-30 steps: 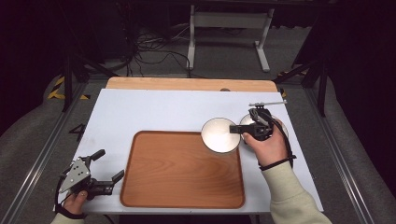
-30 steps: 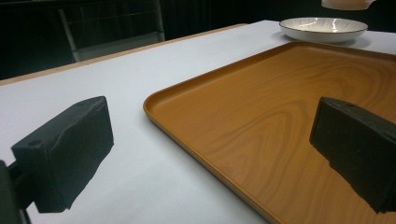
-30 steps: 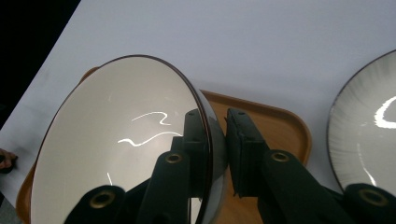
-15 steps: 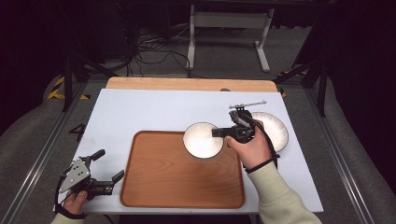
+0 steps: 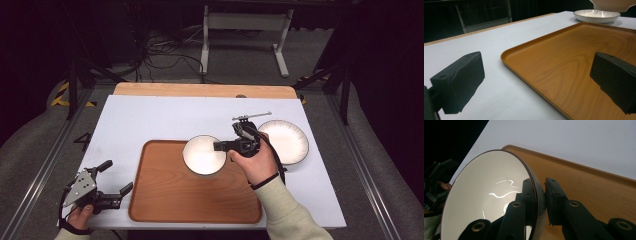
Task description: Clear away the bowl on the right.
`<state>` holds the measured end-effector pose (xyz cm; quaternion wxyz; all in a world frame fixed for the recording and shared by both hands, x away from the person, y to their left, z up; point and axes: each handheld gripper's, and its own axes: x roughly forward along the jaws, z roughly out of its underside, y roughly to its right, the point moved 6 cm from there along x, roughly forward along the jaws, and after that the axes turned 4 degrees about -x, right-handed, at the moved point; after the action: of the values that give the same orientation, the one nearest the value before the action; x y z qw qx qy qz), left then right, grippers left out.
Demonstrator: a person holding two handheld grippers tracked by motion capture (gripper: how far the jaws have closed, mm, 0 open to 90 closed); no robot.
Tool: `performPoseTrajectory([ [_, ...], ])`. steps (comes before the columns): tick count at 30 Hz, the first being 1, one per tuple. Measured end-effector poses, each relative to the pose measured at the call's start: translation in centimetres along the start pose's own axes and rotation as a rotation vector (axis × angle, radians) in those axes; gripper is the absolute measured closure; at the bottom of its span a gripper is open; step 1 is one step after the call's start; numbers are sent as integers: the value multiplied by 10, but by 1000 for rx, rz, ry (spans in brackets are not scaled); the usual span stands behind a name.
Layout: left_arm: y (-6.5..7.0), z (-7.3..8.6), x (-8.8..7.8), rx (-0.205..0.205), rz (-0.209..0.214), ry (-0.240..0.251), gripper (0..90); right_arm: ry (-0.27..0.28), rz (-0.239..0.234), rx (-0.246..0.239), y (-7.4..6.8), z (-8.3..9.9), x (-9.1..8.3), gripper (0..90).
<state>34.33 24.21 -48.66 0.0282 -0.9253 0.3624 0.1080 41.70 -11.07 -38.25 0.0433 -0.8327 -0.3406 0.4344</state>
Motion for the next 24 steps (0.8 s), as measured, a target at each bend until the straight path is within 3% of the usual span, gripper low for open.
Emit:
performPoseTrajectory([
  [12,0,0,0,0,0,-1,2,-31,6,18,8,13,26,783],
  [24,0,0,0,1,1,-2,2,-71,-4,29,8,26,44,781],
])
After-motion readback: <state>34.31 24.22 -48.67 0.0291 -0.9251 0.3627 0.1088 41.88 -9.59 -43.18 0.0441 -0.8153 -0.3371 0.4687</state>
